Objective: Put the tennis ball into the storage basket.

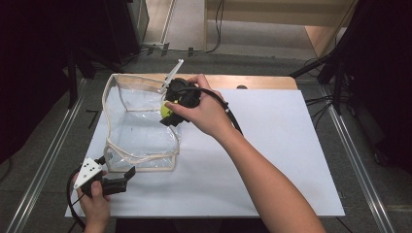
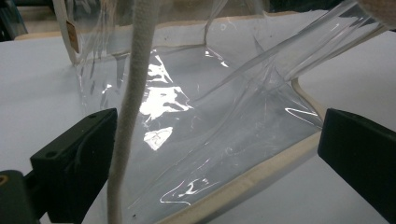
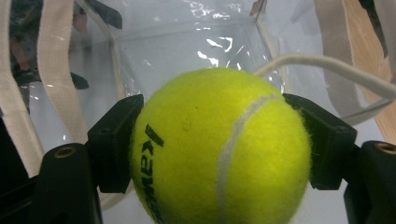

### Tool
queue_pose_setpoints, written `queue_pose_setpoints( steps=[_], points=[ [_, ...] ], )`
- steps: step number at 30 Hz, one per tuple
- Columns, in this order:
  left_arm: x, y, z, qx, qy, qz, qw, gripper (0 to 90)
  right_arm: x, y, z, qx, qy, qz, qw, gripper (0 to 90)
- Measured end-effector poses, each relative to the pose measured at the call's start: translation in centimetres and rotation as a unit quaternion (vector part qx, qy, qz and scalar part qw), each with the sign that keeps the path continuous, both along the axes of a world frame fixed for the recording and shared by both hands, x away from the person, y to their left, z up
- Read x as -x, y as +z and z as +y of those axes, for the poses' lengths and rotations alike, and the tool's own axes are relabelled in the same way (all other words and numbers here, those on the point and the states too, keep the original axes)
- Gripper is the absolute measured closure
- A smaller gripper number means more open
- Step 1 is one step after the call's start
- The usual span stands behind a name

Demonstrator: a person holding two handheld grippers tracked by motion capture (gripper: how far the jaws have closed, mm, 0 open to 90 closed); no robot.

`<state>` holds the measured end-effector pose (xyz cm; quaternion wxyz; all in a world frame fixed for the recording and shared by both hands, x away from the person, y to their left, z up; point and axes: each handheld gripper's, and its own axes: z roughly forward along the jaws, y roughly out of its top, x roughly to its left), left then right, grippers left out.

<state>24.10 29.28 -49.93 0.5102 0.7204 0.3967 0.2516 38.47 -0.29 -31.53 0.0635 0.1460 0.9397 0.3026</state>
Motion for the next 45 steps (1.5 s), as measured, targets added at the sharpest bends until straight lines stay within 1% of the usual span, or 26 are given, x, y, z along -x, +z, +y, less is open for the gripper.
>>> queue_pose_setpoints(
  steps=[7,10,16,19,20,23,27,28,30,33,35,36,38,40,42,43,44,45],
  points=[
    [0.0,0.0,0.0,0.002,-0.001,-0.001,1.0000,0.0,0.7,1.1,1.2,-0.003,0.013,-0.008,0.9999,23.4],
    [0.0,0.0,0.0,0.003,-0.001,-0.001,1.0000,0.0,1.0,1.3,1.7,-0.005,0.020,-0.012,0.9997,23.5],
    [0.0,0.0,0.0,0.003,-0.002,-0.001,1.0000,0.0,1.6,1.4,2.7,-0.007,0.031,-0.011,0.9994,23.5],
    [0.0,0.0,0.0,0.001,-0.001,0.000,1.0000,0.0,1.8,1.3,3.1,-0.006,0.034,-0.011,0.9993,23.5],
    [0.0,0.0,0.0,0.002,-0.001,0.000,1.0000,0.0,1.7,1.2,3.3,-0.007,0.043,-0.013,0.9990,23.5],
    [0.0,0.0,0.0,0.001,-0.001,0.000,1.0000,0.0,2.0,1.0,3.7,-0.002,0.043,-0.011,0.9990,23.4],
    [0.0,0.0,0.0,0.003,-0.002,-0.001,1.0000,0.0,2.1,0.8,4.3,-0.001,0.056,-0.012,0.9984,23.4],
    [0.0,0.0,0.0,0.002,-0.001,0.000,1.0000,0.0,2.2,0.7,4.4,0.001,0.053,-0.011,0.9985,23.4],
    [0.0,0.0,0.0,0.002,-0.001,0.000,1.0000,0.0,2.2,0.6,4.6,0.001,0.060,-0.012,0.9981,23.4],
    [0.0,0.0,0.1,0.002,-0.001,-0.001,1.0000,0.0,2.3,0.3,4.9,0.007,0.057,-0.009,0.9983,23.3],
    [0.0,0.0,0.1,0.002,-0.001,-0.001,1.0000,0.0,2.3,0.1,5.1,0.009,0.061,-0.011,0.9980,23.3],
    [0.0,0.0,0.1,0.003,-0.001,-0.001,1.0000,0.0,2.4,0.0,5.1,0.012,0.058,-0.007,0.9982,23.1],
    [0.0,0.0,0.1,0.004,-0.001,-0.001,1.0000,0.0,2.4,-0.1,5.2,0.013,0.058,-0.011,0.9981,22.8],
    [0.0,0.0,0.1,0.003,-0.002,-0.001,1.0000,0.0,2.4,-0.3,5.2,0.015,0.056,-0.011,0.9983,20.0],
    [0.0,0.0,0.1,0.002,-0.002,-0.001,1.0000,0.0,2.4,-0.3,5.2,0.007,0.058,-0.013,0.9982,12.8],
    [0.0,0.0,0.1,0.001,-0.002,-0.001,1.0000,0.0,2.5,-0.3,5.1,0.004,0.055,-0.013,0.9984,10.7],
    [0.0,0.0,0.1,0.003,-0.001,-0.001,1.0000,0.0,2.5,-0.2,5.0,0.002,0.052,-0.012,0.9986,10.6],
    [0.0,0.0,0.1,0.002,-0.002,0.000,1.0000,0.0,2.4,-0.1,4.9,-0.003,0.055,-0.016,0.9984,10.4]
  ],
)
